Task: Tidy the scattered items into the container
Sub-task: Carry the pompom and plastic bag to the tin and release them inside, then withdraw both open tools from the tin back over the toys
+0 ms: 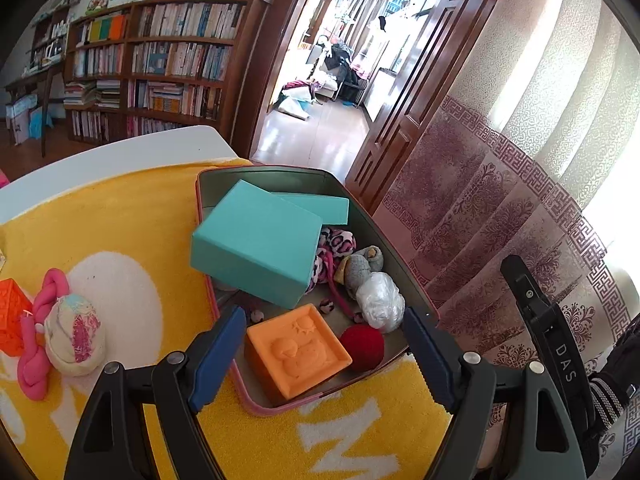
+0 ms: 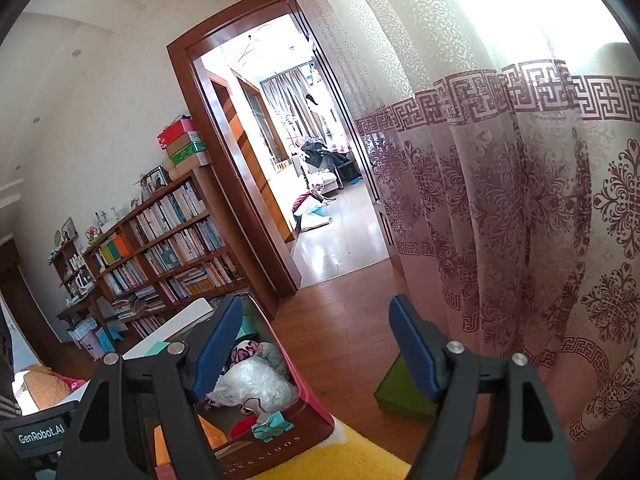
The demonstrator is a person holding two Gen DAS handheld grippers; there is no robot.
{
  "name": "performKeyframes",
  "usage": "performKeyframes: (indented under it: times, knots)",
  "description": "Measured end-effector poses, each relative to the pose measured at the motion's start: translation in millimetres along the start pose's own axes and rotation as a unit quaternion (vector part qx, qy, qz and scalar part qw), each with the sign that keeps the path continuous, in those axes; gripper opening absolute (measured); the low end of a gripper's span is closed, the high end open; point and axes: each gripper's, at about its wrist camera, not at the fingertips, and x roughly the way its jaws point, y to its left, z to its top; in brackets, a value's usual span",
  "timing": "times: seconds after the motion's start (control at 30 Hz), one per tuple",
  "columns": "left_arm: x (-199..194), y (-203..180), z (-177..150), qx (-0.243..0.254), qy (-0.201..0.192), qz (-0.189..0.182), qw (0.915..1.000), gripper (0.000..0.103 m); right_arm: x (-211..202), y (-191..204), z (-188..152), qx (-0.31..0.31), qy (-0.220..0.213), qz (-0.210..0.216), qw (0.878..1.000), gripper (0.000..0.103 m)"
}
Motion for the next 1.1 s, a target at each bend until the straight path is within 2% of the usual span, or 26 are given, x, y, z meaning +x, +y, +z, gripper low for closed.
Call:
performKeyframes:
  times: [0.2, 0.57, 0.87, 0.97, 1.1]
  knots:
    - [-19.9, 20.9, -14.3, -0.021, -0.003, 0.018, 0.9996, 0.083, -5.8, 2.6, -3.7, -0.013, -0.011, -0.005, 1.0, 0.079]
    - [-66.8, 89.3, -41.7, -0.093, -0.029, 0.06, 0.9934, 0.083, -20.8, 29.0, -13.6, -0.079, -0.055, -0.015, 0.995, 0.079]
    - [-119.5, 166.1, -69.7, -0.165, -0.055, 0.111, 0.9785, 0.083, -29.0, 65.3, -26.7, -0.156, -0.077, -0.009, 0.985, 0.079]
    - [-133.9, 191.1, -80.5, -0.186, -0.058, 0.13, 0.9723, 0.083, -32.7, 82.9, -28.6, -0.174, -0.057, 0.023, 0.983, 0.082]
    - [-146.7, 215.6, -92.0, -0.203, -0.057, 0.151, 0.9657, 0.083, -37.8, 116.3, -35.8, -0.193, 0.012, 0.113, 0.975, 0.082]
